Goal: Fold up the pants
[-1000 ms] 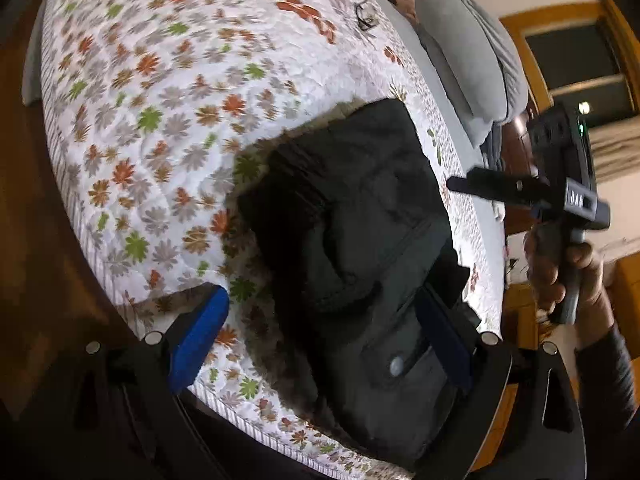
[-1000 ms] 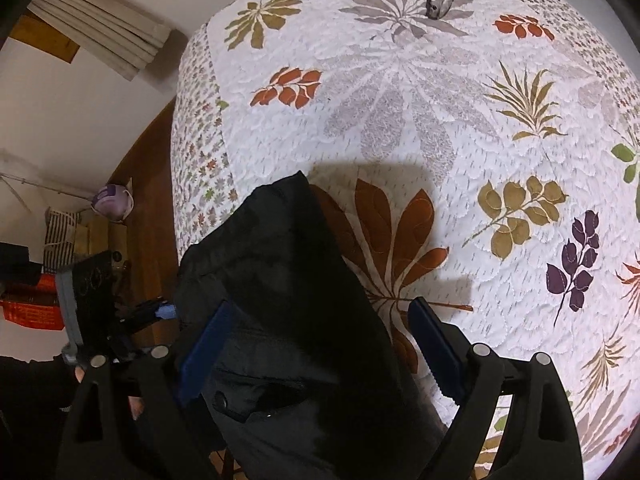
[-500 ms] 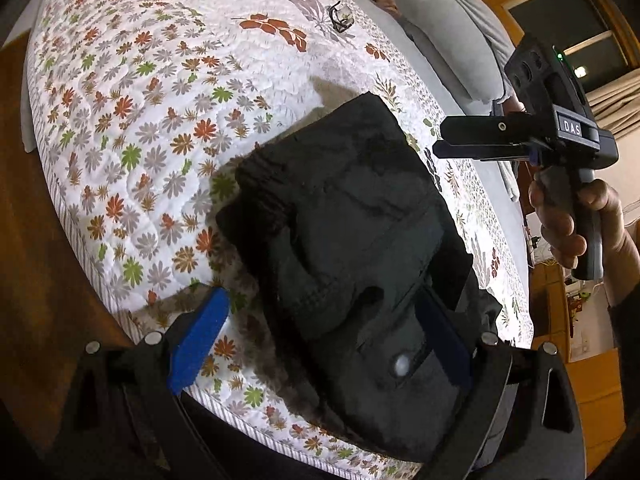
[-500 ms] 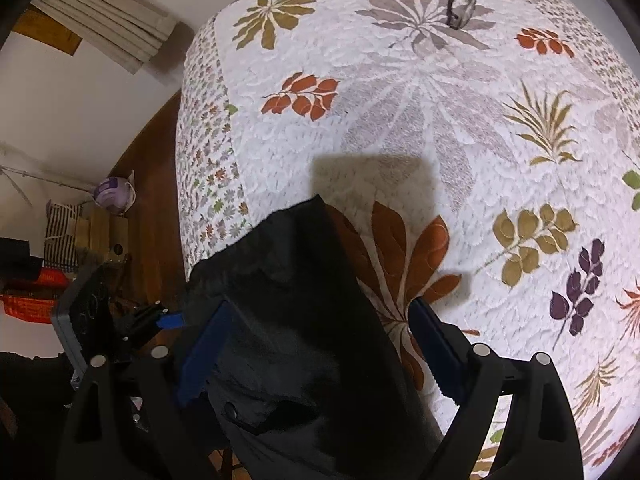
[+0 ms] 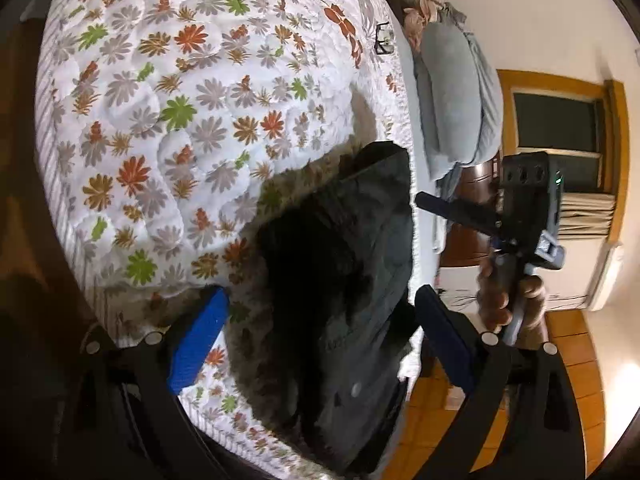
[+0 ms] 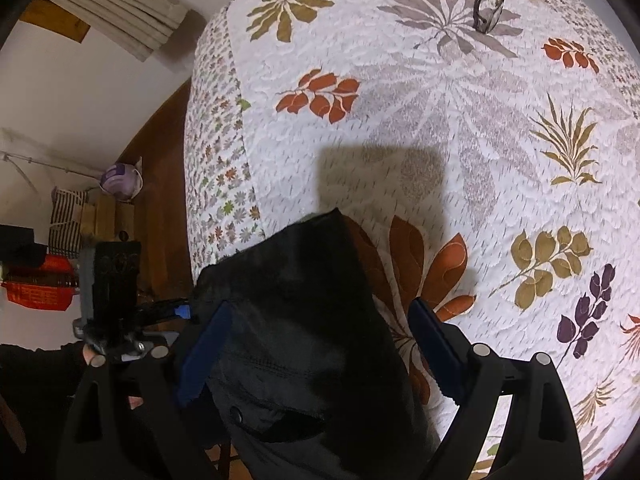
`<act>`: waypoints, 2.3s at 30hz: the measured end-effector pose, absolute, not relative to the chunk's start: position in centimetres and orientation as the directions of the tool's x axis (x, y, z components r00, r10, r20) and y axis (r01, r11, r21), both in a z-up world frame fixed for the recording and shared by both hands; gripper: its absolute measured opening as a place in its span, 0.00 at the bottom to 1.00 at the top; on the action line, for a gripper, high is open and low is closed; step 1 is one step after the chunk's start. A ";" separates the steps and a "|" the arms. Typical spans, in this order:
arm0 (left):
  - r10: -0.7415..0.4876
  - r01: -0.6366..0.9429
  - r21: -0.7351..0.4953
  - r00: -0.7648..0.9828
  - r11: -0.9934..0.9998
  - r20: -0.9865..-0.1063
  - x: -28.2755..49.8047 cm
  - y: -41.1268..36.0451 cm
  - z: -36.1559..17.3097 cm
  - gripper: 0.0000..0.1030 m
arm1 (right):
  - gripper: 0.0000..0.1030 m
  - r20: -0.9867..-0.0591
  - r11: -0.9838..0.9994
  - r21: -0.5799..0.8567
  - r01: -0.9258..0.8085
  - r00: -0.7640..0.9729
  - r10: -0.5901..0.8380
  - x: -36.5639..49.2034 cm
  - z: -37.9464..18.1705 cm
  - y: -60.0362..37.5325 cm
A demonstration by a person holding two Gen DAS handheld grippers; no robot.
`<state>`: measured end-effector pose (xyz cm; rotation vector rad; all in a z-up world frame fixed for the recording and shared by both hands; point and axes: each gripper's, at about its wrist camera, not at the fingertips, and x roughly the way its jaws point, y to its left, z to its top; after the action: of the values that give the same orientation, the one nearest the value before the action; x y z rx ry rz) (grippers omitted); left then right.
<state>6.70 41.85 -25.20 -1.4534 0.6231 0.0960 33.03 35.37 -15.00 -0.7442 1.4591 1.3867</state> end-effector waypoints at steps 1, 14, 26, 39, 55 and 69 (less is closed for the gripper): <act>-0.311 -0.407 -0.904 0.849 0.129 -0.427 6.7 41.8 -25.2 0.91 | 0.88 -0.915 0.168 0.389 -0.906 -0.360 0.181 33.1 -15.0 35.4; -0.280 -0.472 -0.864 0.817 0.177 -0.504 8.8 40.4 -24.4 0.49 | 0.90 -0.885 0.112 0.464 -0.879 -0.454 0.102 31.5 -16.2 37.5; -0.269 -0.471 -0.868 0.825 0.156 -0.496 9.4 40.3 -24.3 0.56 | 0.76 -0.870 0.119 0.488 -0.865 -0.493 -0.012 31.0 -20.5 39.5; -0.201 -0.418 -0.836 0.839 0.355 -0.505 9.5 38.1 -18.4 0.26 | 0.28 -0.904 0.107 0.421 -0.901 -0.406 0.132 31.5 -12.6 34.5; -0.140 -0.275 -0.684 0.863 0.675 -0.485 8.7 29.2 -6.2 0.24 | 0.27 -0.928 0.177 0.247 -0.953 -0.179 0.328 28.8 0.4 22.8; -0.156 -0.172 -0.571 0.864 0.803 -0.479 8.5 22.2 -1.2 0.24 | 0.27 -0.874 0.268 0.250 -0.930 -0.098 0.476 28.8 5.1 13.0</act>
<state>8.48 22.23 -1.23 -0.6467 0.5375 0.0092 28.77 12.97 5.11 -0.5345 1.1160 1.2790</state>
